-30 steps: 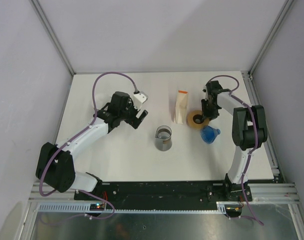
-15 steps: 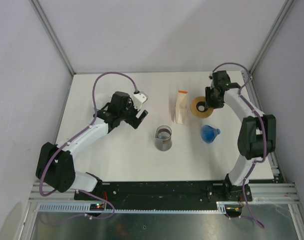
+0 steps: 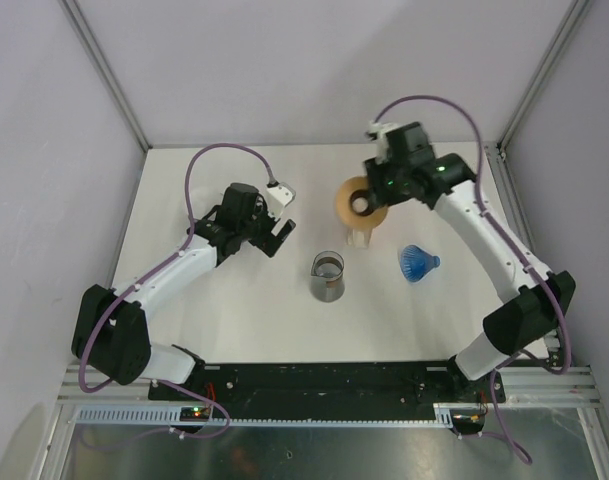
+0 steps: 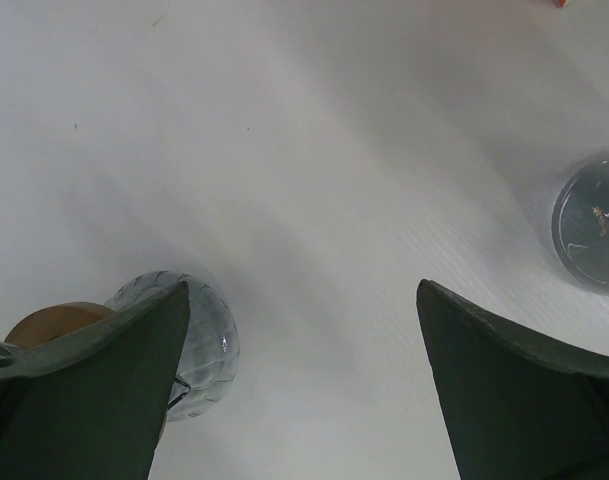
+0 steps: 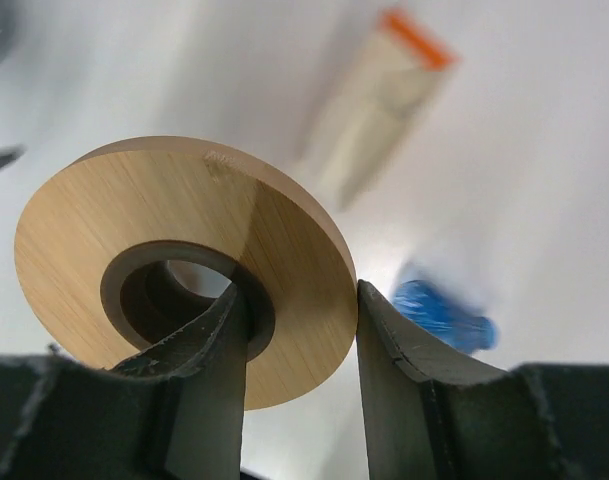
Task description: Place the coffee filter in the dripper
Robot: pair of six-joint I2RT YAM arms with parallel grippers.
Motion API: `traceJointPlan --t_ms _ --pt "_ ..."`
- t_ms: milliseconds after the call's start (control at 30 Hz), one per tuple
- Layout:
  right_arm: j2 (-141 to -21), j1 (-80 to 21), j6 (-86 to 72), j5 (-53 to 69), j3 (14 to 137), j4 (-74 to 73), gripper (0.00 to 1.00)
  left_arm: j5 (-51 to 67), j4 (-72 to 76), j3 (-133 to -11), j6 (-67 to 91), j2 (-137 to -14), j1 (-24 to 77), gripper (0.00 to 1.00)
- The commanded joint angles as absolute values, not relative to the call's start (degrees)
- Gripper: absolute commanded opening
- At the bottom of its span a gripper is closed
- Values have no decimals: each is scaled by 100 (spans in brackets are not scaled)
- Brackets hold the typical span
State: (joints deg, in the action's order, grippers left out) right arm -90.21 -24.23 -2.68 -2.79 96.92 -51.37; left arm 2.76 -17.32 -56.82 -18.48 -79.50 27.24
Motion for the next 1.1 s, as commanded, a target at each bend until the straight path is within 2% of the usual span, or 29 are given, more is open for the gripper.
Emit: traceJointPlan --t_ms 0,200,633,933,1067 --pt "-9343 -3318 -29 402 10106 -6118 0 112 -1666 -5934 -1914 -7935 2760 99" --pt "-9638 -3841 -26 543 10137 -6165 2 31 -1672 -5937 -1916 -7941 2760 100" --pt "-10132 -4121 -26 455 9906 -6008 11 22 -1678 -5926 -1936 -7985 2760 100" --pt "-10261 -4142 -26 231 9693 -5993 13 18 -1683 -5924 -1935 -7975 2760 100" --pt "-10280 -4154 -26 240 9607 -5978 18 20 -1677 -5926 -1940 -7975 2760 100"
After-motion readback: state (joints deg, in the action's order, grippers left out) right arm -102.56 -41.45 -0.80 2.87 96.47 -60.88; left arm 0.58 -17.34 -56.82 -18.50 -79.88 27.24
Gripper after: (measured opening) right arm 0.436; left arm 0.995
